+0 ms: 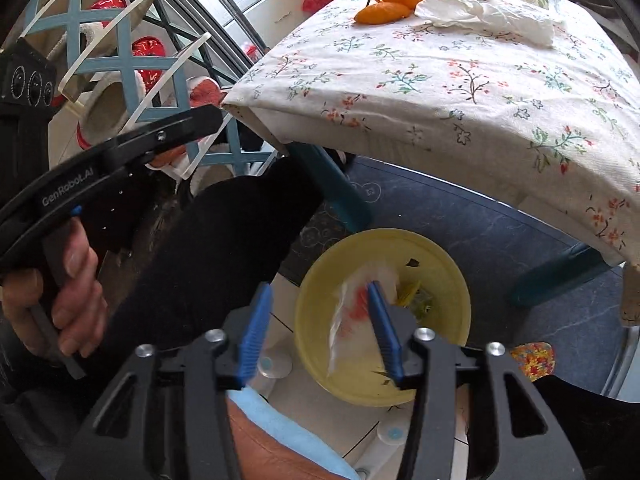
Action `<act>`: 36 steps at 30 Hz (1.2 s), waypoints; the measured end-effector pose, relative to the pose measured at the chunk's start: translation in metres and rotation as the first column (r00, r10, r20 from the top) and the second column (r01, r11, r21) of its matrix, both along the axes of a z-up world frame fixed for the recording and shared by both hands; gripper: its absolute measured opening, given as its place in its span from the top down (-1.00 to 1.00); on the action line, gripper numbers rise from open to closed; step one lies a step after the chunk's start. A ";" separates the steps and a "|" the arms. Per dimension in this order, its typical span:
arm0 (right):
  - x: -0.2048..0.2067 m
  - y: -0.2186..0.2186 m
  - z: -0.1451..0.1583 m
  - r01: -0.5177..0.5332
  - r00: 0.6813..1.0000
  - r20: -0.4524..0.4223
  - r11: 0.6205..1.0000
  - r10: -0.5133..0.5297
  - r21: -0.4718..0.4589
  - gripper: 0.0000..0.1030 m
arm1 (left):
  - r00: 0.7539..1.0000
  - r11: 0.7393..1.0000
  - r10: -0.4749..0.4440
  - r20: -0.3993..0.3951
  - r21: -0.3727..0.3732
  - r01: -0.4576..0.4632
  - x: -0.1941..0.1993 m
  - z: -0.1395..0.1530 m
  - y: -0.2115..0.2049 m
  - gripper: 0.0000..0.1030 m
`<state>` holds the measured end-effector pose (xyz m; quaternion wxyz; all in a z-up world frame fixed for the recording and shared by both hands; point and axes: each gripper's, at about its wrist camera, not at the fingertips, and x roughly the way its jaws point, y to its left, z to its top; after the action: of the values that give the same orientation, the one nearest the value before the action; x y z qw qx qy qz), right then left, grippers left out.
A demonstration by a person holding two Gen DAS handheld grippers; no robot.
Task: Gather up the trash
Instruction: 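Open both grippers over the bucket to drop tissue and bag, then move both open grippers back toward the orange and tissue on the table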
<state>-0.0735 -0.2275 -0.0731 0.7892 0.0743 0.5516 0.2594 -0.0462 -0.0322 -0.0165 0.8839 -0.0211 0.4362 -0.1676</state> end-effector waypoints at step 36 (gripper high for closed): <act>0.010 -0.071 0.034 0.381 0.901 0.104 0.884 -0.421 0.272 -0.46 | 0.983 0.929 -0.129 0.131 -0.331 0.166 -0.028 0.034 0.009 -0.72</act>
<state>-0.0630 -0.2985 -0.0388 0.8522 0.2628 0.4226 0.1615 -0.0743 -0.0230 0.0174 0.8737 -0.1318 0.3532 -0.3075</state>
